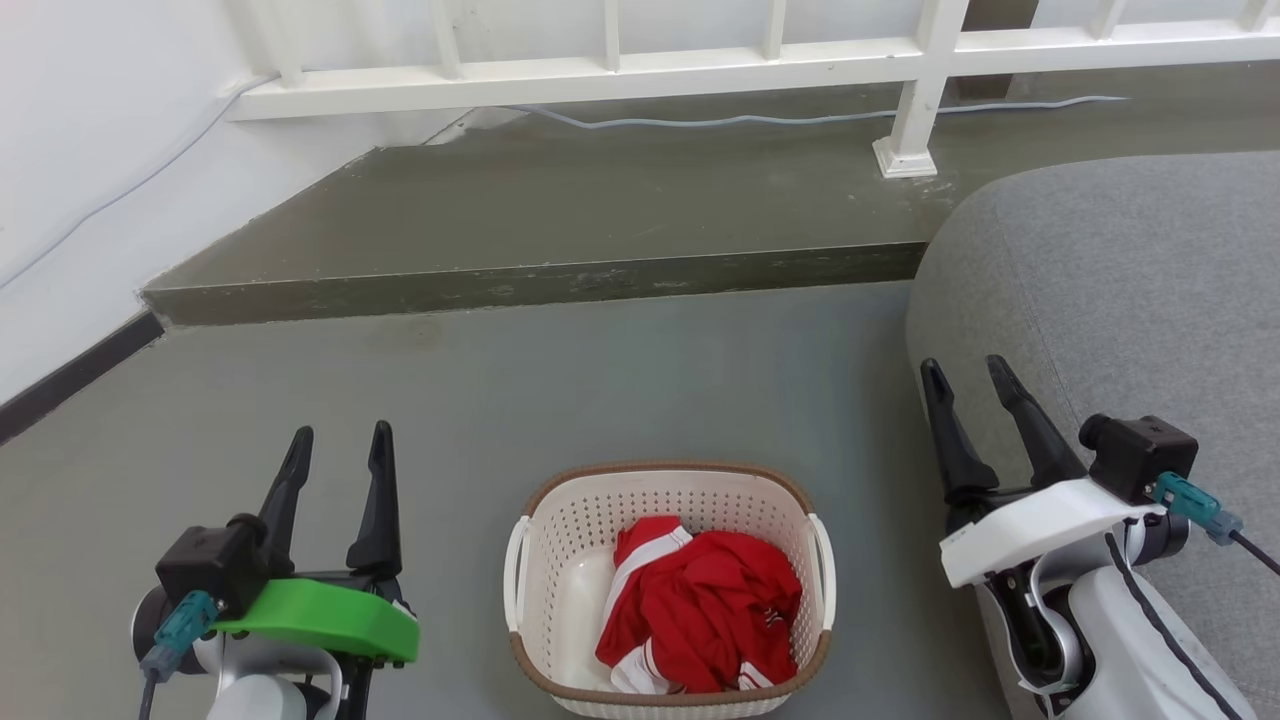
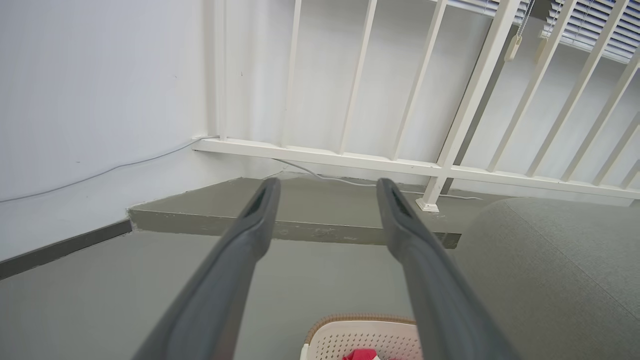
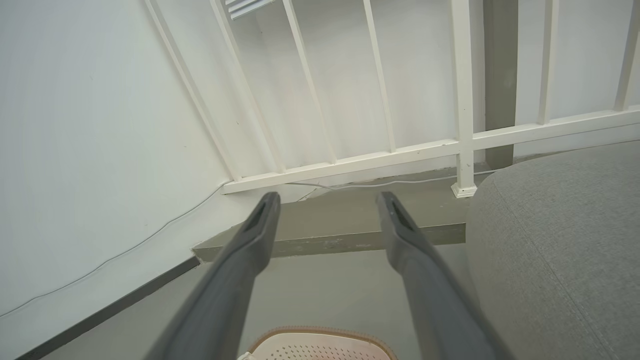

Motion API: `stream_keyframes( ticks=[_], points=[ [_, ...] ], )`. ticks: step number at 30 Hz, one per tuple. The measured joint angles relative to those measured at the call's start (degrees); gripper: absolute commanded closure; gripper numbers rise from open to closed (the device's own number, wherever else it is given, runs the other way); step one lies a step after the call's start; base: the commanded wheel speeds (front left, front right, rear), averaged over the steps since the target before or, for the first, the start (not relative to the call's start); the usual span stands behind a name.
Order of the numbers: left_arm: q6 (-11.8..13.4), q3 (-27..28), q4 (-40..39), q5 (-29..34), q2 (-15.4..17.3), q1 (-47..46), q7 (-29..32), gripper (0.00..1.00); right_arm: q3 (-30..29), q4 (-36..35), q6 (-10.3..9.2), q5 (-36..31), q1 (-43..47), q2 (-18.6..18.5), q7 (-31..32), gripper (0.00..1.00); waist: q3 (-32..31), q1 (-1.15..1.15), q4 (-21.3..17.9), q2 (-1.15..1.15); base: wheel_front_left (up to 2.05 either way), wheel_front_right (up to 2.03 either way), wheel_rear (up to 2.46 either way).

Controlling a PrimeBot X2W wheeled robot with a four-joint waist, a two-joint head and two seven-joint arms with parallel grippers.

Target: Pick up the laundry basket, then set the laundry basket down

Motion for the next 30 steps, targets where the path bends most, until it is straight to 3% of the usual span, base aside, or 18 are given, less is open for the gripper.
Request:
stream_keyframes(
  ticks=[14, 30],
  points=[
    [-0.8, 1.0, -0.1, 0.6, -0.2, 0.1, 0.0, 0.00, -1.5, 0.8, 0.58, -1.0, 0.5, 1.4, 0.0, 0.00, 0.7, 0.00, -0.4, 0.00, 0.00, 0.00, 0.00],
    [-1.3, 1.3, -1.1, 1.1, -0.4, 0.1, 0.0, 0.00, -3.1, 0.7, 1.19, -2.0, 0.8, 1.6, 0.0, 0.00, 5.5, 0.00, -1.7, 0.00, 0.00, 0.00, 0.00]
  ],
)
